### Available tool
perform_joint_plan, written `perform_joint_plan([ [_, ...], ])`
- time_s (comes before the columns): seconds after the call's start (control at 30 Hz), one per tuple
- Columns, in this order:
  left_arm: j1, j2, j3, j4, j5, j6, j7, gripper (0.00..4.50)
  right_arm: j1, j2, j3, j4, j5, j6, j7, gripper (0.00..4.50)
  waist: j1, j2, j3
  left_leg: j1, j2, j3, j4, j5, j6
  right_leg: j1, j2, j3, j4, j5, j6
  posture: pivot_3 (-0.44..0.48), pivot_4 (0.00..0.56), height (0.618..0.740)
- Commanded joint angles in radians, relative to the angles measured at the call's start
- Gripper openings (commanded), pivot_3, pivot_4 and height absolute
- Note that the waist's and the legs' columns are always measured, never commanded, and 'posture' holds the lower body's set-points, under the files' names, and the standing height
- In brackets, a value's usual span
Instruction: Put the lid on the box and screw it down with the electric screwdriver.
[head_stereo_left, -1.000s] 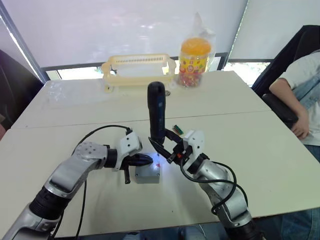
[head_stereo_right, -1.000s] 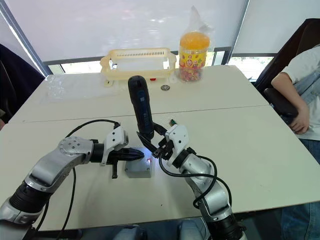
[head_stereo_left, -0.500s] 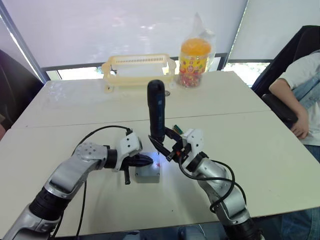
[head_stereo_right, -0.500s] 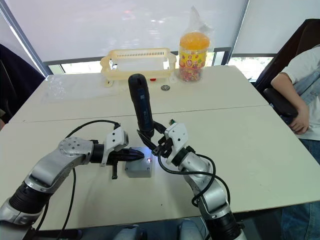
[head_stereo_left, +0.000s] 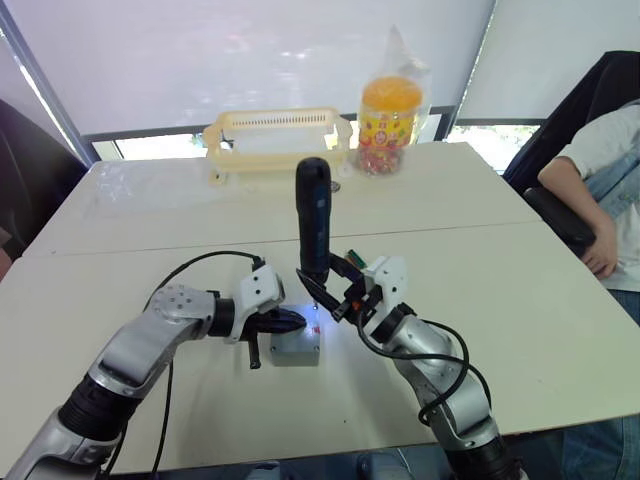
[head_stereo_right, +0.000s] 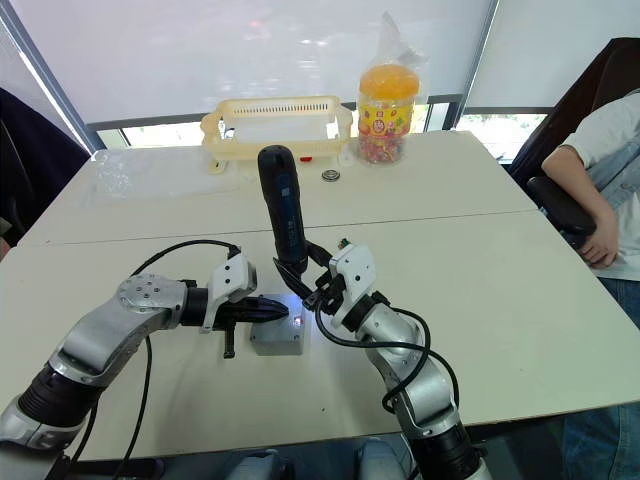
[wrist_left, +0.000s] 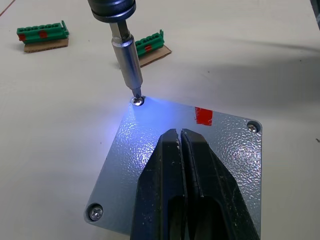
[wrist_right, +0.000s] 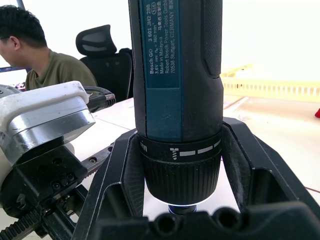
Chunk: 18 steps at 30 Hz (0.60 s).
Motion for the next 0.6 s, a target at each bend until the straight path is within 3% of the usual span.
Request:
perform_joint_plan([
  [0.03,0.027,0.019,-0.034,0.024,0.028,0.032,-0.004,0.06,-0.005,0.019,-0.002,-0.013,0.003,-0.052,0.003,1.78,0.000,0.000,0.000,0.000,0.000,0.000,0.000,0.000,0.000,0.000,0.000,0.000,0.000,0.000,0.000,0.000,0.150,0.740],
  [0.6,0.037,0.020,-0.029,0.014,0.026,0.036,0.002,0.06,0.010,0.014,0.030,0.035,-0.009,-0.069,0.016,1.78,-0.001,0.000,0.000,0.000,0.000,0.000,0.000,0.000,0.000,0.000,0.000,0.000,0.000,0.000,0.000,0.000,0.150,0.740],
])
